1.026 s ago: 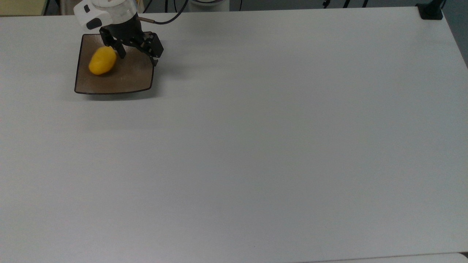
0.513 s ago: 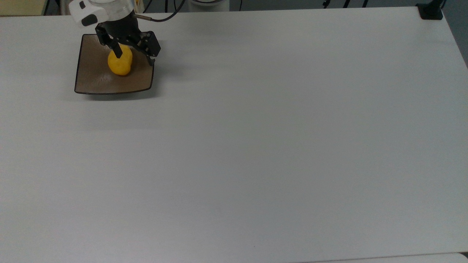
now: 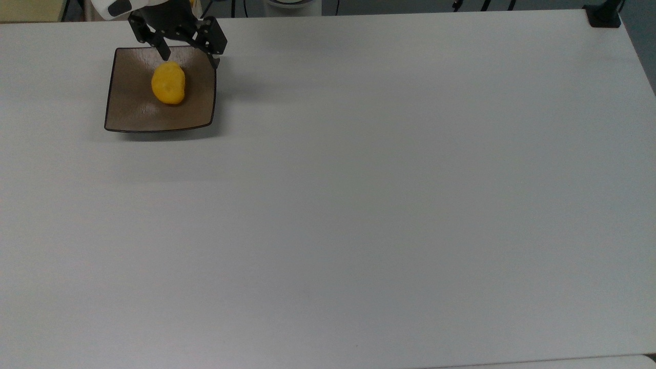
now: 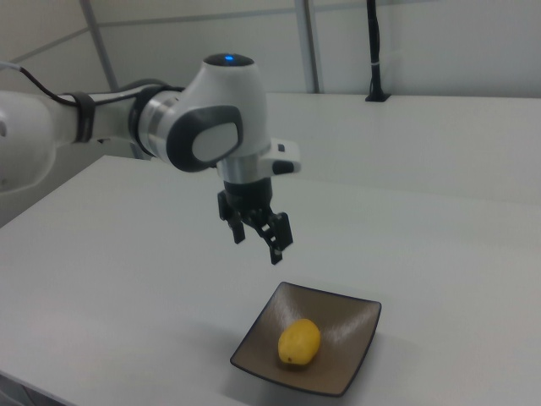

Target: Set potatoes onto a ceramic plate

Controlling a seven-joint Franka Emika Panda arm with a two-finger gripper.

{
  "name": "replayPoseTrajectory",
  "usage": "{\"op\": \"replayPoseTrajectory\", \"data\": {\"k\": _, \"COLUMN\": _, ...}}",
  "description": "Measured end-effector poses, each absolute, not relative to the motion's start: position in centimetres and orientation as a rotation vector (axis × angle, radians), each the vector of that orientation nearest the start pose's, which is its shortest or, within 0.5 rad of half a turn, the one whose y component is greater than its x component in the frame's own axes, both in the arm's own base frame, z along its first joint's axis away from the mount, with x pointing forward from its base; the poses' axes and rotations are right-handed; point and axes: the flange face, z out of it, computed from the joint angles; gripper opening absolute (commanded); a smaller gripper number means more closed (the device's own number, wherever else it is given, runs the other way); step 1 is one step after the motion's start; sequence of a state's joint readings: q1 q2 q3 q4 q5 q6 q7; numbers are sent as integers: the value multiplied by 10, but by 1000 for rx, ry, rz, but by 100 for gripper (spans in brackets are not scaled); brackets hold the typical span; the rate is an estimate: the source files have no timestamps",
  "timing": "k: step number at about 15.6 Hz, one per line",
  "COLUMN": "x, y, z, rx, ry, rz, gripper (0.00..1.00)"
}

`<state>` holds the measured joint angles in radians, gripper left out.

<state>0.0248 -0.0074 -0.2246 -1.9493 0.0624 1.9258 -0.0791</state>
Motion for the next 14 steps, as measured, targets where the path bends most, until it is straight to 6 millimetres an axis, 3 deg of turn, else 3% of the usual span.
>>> {"op": "replayPoseTrajectory", "data": {"k": 2, "x": 546, "y": -85, "z": 490, "rx": -3075, "ry": 153, "rz": -2, "gripper": 100}}
{"op": "replayPoseTrajectory", "data": {"k": 6, "x": 553, "y": -18, "z": 500, "rx": -3091, "ry": -14, "rz": -27, "gripper": 100}}
{"op": "replayPoseTrajectory", "data": {"k": 10, "x": 555, "y": 24, "z": 519, "rx": -3107, "ry": 3, "rz": -79, "gripper": 100}}
{"op": "replayPoseTrajectory", "data": {"k": 14, "x": 553, "y": 64, "z": 520, "rx": -3107, "ry": -59, "rz": -83, "gripper": 100}}
